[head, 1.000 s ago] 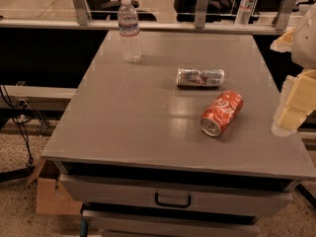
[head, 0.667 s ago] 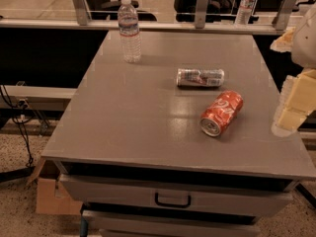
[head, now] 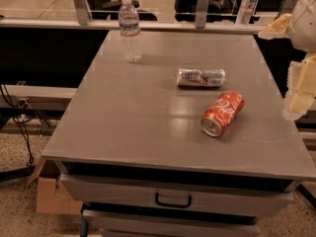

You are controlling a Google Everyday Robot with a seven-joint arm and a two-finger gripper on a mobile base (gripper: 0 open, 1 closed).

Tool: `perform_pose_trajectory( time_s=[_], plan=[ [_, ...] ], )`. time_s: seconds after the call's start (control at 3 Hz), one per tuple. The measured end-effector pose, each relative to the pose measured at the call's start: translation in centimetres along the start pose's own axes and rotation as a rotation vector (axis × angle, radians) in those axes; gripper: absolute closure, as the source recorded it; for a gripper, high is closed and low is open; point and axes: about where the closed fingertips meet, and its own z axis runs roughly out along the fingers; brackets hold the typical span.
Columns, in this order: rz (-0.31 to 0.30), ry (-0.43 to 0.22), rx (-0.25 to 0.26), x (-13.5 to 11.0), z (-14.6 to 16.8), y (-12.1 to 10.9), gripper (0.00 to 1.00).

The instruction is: Place coke can upright

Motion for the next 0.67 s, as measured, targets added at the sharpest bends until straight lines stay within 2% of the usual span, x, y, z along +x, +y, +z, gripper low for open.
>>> perform_pose_trajectory(
  time_s=[0.33,0.67],
  plan=[
    [-0.154,-0.063,-0.074,-0.26,1.18,-0.76,0.0],
    [-0.272,-0.083,-0.068,-0.36,1.57,-1.39,0.0]
  ],
)
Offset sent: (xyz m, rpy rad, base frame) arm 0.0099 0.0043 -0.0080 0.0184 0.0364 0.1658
